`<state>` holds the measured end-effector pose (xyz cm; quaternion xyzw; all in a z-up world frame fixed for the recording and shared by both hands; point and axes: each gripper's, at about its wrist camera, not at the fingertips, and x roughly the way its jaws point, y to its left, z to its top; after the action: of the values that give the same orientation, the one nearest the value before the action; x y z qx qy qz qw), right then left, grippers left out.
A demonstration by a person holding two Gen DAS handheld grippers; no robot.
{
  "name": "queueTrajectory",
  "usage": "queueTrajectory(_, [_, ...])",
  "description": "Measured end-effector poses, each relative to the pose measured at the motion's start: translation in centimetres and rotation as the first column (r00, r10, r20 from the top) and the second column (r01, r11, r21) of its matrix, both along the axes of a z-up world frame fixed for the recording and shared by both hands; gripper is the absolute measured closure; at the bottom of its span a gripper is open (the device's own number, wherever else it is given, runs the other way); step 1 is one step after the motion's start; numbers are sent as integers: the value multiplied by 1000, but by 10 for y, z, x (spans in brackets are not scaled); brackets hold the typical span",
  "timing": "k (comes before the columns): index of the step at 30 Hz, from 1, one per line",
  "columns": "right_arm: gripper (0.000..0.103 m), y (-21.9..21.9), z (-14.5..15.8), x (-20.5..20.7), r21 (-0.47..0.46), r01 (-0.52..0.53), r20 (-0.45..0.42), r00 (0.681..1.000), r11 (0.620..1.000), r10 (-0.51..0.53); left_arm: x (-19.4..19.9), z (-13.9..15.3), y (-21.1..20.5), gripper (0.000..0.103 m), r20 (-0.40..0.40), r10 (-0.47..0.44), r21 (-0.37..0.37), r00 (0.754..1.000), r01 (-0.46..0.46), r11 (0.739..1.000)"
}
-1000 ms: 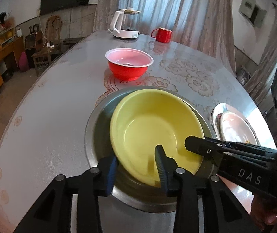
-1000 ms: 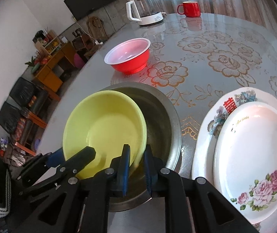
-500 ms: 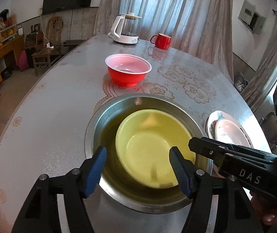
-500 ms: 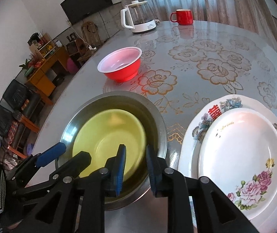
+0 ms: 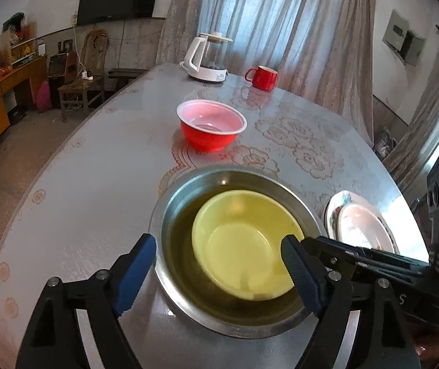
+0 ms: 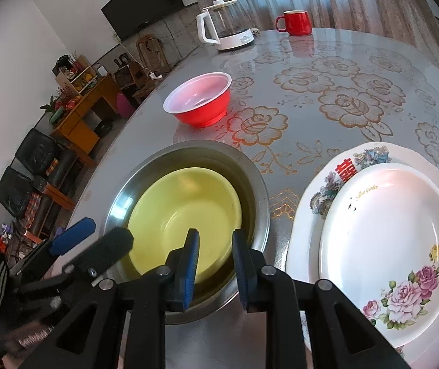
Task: Organize plates and bowls
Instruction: 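Move the right tool to the pink-and-red plastic bowl rim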
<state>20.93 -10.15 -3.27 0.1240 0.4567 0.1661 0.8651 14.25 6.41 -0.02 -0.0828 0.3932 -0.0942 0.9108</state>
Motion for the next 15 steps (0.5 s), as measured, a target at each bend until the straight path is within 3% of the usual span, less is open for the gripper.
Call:
queueTrajectory(8, [76, -8, 19, 4, 19, -11, 53, 999, 1000, 10, 17, 11, 17, 11, 24, 48, 0, 999, -48, 999])
queueTrajectory(15, [76, -21, 23, 18, 16, 25, 46, 999, 1000, -26, 66, 18, 40, 11, -17, 99, -78, 995, -100, 992])
